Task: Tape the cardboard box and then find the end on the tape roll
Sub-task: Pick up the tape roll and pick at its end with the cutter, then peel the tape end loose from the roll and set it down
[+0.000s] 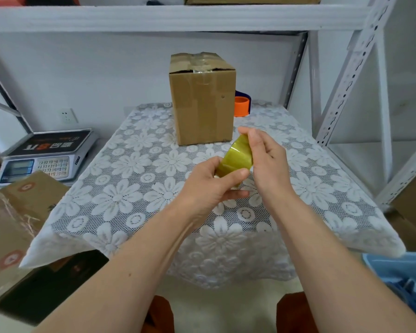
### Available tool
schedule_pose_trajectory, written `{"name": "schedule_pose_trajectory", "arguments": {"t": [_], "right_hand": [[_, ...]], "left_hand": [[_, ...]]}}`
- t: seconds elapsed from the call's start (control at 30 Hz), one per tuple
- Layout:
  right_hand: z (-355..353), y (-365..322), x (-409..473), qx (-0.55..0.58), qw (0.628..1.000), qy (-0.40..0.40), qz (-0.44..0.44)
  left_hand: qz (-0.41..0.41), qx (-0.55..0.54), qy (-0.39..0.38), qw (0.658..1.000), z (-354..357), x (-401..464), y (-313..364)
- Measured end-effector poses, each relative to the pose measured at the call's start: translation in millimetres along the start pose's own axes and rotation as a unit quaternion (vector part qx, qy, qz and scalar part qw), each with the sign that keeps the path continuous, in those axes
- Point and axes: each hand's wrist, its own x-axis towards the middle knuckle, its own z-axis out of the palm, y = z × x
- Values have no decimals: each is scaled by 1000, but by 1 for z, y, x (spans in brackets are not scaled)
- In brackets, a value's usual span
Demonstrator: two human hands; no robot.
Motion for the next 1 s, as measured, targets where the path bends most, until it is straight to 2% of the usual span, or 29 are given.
{"name": "schedule_pose_trajectory", "arguments": {"t": [0.13,0.3,0.47,0.7,0.93,1.0], "right_hand": [[0,-1,-1,2,1000,-3,-4],[1,-1,-1,6,1000,4,-1],[4,0,-2,-4,1000,-6,4],[4,0,-1,-19,1000,-10,-4],[1,-6,-1,14,1000,2,3],[1,-7,-2,18,1000,9,13]], "left_hand": [[2,31,-4,1000,1,-1,-1],[-4,7,-18,1000,1,-2,0],[7,56,9,998,1,-1,-3],[6,68,-23,997,-3,-2,1],[-24,-20,-68,997,-6,-5,8],[-44,-64,-41,996,-5,-5,10]]}}
